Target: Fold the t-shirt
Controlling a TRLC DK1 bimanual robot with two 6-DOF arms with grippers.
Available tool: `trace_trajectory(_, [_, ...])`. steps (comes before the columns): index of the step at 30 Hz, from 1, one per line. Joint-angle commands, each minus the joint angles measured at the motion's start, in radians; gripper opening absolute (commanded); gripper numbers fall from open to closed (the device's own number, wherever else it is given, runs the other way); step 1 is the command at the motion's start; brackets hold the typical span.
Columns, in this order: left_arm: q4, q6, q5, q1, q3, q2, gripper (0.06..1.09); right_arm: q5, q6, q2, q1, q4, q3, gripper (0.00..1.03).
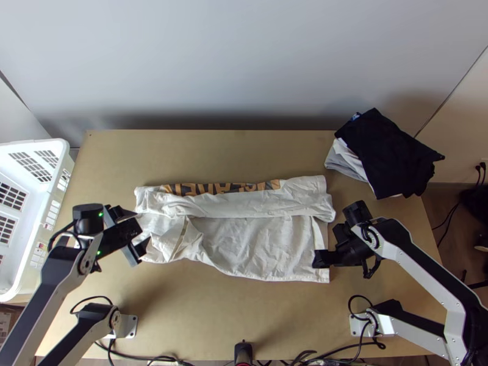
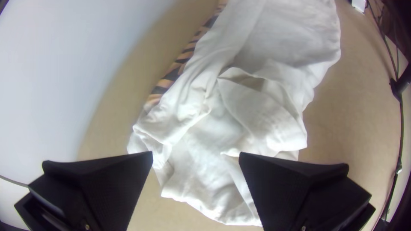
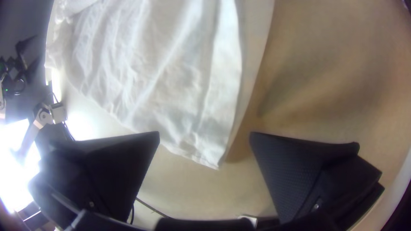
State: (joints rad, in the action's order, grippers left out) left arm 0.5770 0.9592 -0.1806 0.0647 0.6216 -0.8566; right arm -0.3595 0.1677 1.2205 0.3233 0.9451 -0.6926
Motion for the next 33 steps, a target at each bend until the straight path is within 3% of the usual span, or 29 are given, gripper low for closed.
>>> trace_trajectory(1, [0.087,0.041,0.003,0.047,-0.031,0.146,1.04,-0.001,0.0,-0.001,0.0,0.0,-0.002,0.98])
trace_trajectory(11, [0.075,0.07,0.006,0.135,-0.161,0.2,1.04,-0.001,0.004,-0.003,0.002,0.0,-0.002,0.98])
trace_trajectory(16, [-0.058,0.07,0.061,0.213,-0.237,0.182,1.04,-0.001,0.006,-0.006,0.002,0.0,-0.001,0.98])
trace_trajectory(23, [-0.292,0.067,0.061,0.21,-0.272,0.047,1.04,-0.001,0.006,-0.009,-0.006,0.0,0.004,0.98])
trace_trajectory(27, [-0.399,0.021,0.061,0.196,-0.243,-0.076,1.04,-0.001,0.006,-0.007,-0.007,-0.002,0.004,0.98])
trace_trajectory(33, [-0.398,-0.1,0.058,0.19,-0.146,-0.191,1.04,-0.001,0.006,-0.007,-0.012,-0.003,0.008,0.98])
